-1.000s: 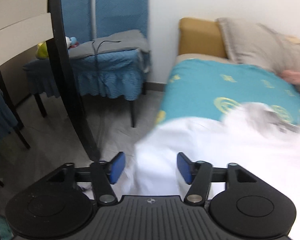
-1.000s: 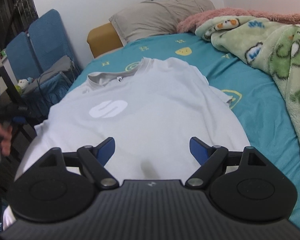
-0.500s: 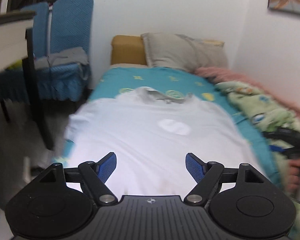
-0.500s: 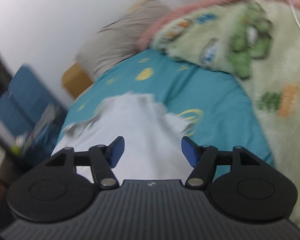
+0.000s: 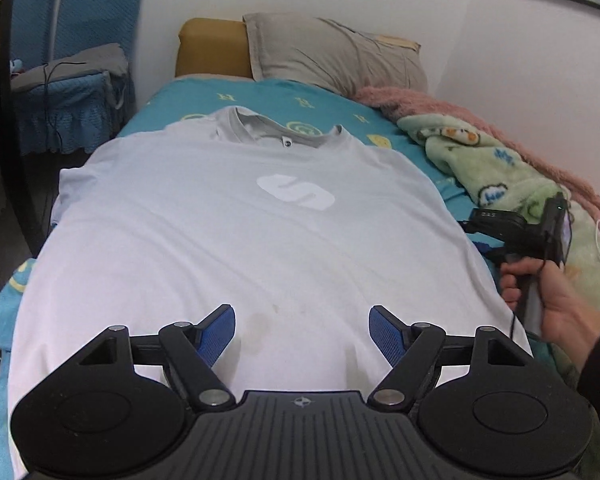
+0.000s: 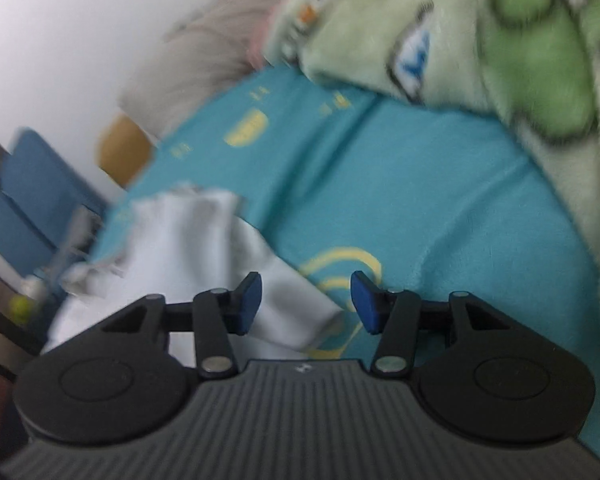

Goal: Fold clothes

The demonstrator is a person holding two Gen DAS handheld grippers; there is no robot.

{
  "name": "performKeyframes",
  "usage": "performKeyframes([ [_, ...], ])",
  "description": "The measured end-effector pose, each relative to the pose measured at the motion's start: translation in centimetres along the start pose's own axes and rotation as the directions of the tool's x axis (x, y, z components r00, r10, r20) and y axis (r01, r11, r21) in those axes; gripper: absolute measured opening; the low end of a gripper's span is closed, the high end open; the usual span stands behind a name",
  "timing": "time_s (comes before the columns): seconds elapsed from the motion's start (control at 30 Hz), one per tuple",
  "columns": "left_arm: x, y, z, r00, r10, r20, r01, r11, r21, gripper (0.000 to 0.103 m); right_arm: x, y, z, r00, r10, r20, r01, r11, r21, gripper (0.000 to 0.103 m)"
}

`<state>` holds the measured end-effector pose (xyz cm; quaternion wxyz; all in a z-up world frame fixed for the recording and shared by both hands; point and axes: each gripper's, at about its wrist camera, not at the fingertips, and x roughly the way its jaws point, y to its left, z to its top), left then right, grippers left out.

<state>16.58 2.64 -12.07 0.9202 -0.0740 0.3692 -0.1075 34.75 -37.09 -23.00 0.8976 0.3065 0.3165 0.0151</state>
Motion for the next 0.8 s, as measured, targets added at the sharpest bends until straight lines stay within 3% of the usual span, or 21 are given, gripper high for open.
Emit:
performKeyframes([
  [0.2, 0.4, 0.6, 0.0, 0.999, -0.032, -0.017, 0.031, 0.998, -0.047, 0.076, 2.6, 1.2, 0.0, 0.999, 0.028, -0.036, -0.031, 0.995, -0.090, 0.050],
  [0.23, 0.2, 0.6, 0.2, 1.000, -0.029, -0.010, 0.029, 0.998, -0.049, 0.076, 2.5, 1.2, 0.1, 0.999, 0.027, -0.039, -0.030, 0.996, -0.082, 0.034],
  [0.27, 0.0, 0.7, 0.3, 1.000, -0.027, -0.003, 0.026, 0.998, -0.051, 0.076, 2.4, 1.1, 0.2, 0.999, 0.023, -0.042, -0.026, 0.997, -0.066, 0.005],
  [0.43, -1.0, 1.3, 0.7, 1.000, -0.014, 0.024, 0.016, 0.997, -0.074, 0.074, 0.8, 2.4, 1.5, 0.999, -0.039, -0.005, 0.039, 0.998, -0.055, 0.006],
  [0.53, -1.2, 1.6, 0.8, 1.000, -0.013, 0.026, 0.015, 0.996, -0.090, 0.073, -0.6, 3.9, 4.2, 0.992, -0.101, 0.074, 0.108, 0.989, -0.102, 0.006],
  [0.6, -1.0, 1.6, 0.9, 1.000, -0.009, 0.022, 0.011, 0.996, -0.092, 0.072, -1.3, 4.7, 6.6, 0.976, -0.173, 0.130, 0.192, 0.970, -0.149, 0.006],
  [0.7, -0.3, 1.4, 1.0, 1.000, 0.000, 0.014, 0.001, 0.997, -0.080, 0.072, -1.4, 4.5, 9.8, 0.929, -0.301, 0.216, 0.342, 0.921, -0.185, 0.006],
  [0.73, -0.1, 1.3, 1.1, 1.000, 0.004, 0.010, -0.003, 0.997, -0.074, 0.072, -1.2, 4.1, 10.7, 0.913, -0.331, 0.239, 0.377, 0.907, -0.186, 0.006],
  [0.8, 0.4, 1.3, 1.1, 1.000, 0.004, 0.001, -0.004, 0.998, -0.070, 0.072, -0.9, 3.2, 11.6, 0.901, -0.344, 0.265, 0.398, 0.898, -0.188, 0.007],
])
